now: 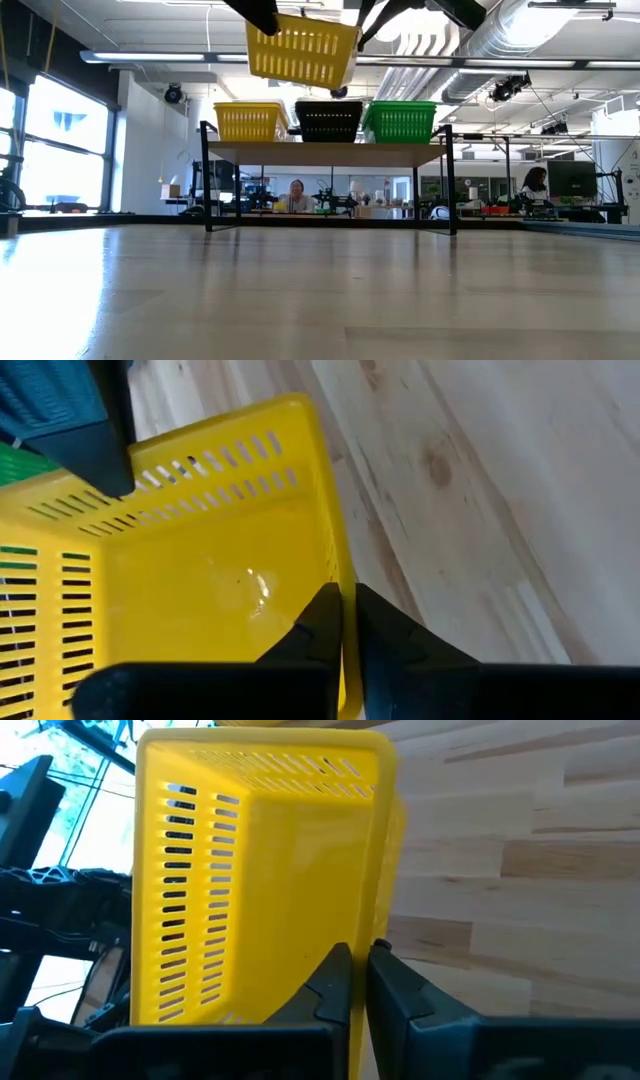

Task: Stack baskets on shelf by color
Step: Stack the yellow bin on the other stacked yellow bins on the shelf, then return to Home Position

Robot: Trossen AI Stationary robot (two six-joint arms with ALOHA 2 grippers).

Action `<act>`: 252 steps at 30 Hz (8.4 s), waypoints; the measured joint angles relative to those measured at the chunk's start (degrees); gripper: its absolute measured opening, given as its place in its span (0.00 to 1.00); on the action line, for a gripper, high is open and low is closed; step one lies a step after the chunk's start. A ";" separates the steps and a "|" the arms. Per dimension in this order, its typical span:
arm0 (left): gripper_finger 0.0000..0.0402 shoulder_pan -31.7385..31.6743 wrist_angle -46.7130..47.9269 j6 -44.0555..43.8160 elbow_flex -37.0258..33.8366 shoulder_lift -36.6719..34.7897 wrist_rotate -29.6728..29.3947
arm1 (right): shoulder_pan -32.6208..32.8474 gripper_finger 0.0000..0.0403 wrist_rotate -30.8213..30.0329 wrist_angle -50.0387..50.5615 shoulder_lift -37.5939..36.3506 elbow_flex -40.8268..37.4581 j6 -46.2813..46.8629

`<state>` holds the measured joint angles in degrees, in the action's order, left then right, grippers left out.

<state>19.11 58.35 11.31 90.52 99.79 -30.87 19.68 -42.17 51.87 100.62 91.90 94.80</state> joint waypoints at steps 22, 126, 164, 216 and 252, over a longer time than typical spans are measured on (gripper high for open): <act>0.00 -2.16 3.71 5.44 0.02 -4.81 6.52 | 0.31 0.37 -7.39 0.02 -2.76 -0.04 -0.93; 0.38 -59.87 -11.99 21.88 -18.65 -27.78 34.75 | -3.23 0.37 -27.85 -2.44 -32.87 -0.02 -63.77; 0.42 -24.88 -20.27 -11.21 -35.76 -63.16 27.72 | -5.20 0.37 -19.66 -4.12 -27.09 -0.02 -49.28; 0.42 -22.84 -46.46 -25.75 -83.10 -99.43 23.85 | -8.90 0.37 -12.00 19.82 -55.78 -12.27 -43.75; 0.42 -22.84 -47.59 -29.09 -85.73 -99.03 13.58 | -8.87 0.37 27.75 -48.47 -95.20 -80.27 -73.20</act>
<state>-3.73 10.75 -17.78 4.79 0.75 -17.29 10.81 -14.41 3.40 5.42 11.63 21.60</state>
